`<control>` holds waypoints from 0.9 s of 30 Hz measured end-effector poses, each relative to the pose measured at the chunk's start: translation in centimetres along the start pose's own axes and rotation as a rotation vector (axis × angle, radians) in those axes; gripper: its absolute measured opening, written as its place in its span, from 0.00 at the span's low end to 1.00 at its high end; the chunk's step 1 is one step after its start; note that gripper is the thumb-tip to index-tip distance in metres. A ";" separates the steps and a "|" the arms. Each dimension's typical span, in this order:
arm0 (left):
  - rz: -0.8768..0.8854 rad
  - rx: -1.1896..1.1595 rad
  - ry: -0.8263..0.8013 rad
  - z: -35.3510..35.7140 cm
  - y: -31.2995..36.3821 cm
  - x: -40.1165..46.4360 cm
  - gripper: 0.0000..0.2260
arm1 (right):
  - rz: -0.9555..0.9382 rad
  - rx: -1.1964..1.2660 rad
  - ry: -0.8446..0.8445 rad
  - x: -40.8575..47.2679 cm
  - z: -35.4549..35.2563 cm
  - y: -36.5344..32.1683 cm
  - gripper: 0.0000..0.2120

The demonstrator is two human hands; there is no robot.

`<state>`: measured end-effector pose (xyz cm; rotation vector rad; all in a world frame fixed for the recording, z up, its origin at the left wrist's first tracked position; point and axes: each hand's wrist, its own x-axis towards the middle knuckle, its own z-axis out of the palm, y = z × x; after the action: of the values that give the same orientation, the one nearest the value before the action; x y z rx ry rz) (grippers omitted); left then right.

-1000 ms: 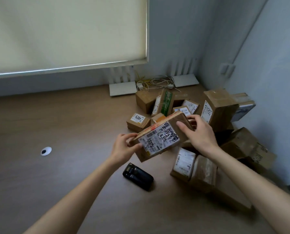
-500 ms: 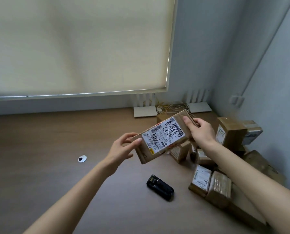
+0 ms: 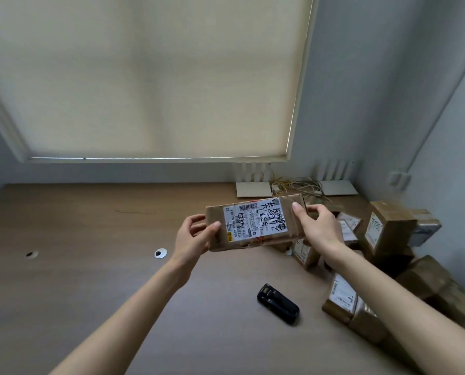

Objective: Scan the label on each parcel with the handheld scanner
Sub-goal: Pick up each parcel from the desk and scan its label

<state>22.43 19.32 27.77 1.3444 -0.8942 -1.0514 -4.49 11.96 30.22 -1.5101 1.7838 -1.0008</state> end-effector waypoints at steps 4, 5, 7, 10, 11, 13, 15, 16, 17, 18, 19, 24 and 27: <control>-0.007 0.080 -0.087 -0.5 -0.3 -0.5 0.32 | -0.041 0.020 -0.074 0.1 0.3 0.3 0.19; 0.000 0.106 -0.115 -0.5 -0.6 -0.5 0.30 | -0.052 0.033 -0.096 0.2 0.4 0.4 0.20; 0.017 0.171 -0.154 -0.4 -1.6 -0.4 0.25 | -0.093 0.038 -0.120 0.3 0.7 0.7 0.21; -0.008 0.234 -0.150 -0.3 -4.0 -0.3 0.23 | -0.129 0.049 -0.163 0.9 1.8 1.5 0.22; -0.019 0.246 -0.140 -0.3 -5.0 -0.2 0.24 | -0.125 0.036 -0.201 1.1 2.3 1.8 0.22; -0.050 0.241 -0.150 -0.5 -7.2 0.0 0.26 | -0.117 0.027 -0.271 1.7 3.8 3.1 0.25; -0.098 0.205 -0.176 -0.9 -9.7 0.2 0.27 | -0.123 0.019 -0.325 2.0 5.5 5.1 0.26; -0.123 0.193 -0.177 -1.1 -11.1 0.3 0.26 | -0.123 -0.003 -0.352 2.2 6.4 6.3 0.25; -0.145 0.188 -0.169 -1.3 -12.5 0.4 0.25 | -0.118 -0.028 -0.373 2.3 7.4 7.5 0.25; -0.163 0.191 -0.154 -1.5 -13.9 0.5 0.24 | -0.105 -0.048 -0.387 2.6 8.5 8.9 0.26; -0.173 0.202 -0.134 -1.8 -15.4 0.6 0.24 | -0.090 -0.075 -0.401 2.8 9.5 10.4 0.26; -0.188 0.257 -0.023 -2.6 -22.4 0.9 0.23 | -0.071 -0.207 -0.437 3.1 15.1 18.3 0.24; -0.215 0.286 0.033 -3.1 -26.4 1.5 0.23 | -0.081 -0.355 -0.439 3.0 17.7 23.5 0.22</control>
<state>23.83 20.44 1.24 1.7221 -0.9154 -1.0892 -3.11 7.74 1.02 -1.8570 1.6413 -0.3489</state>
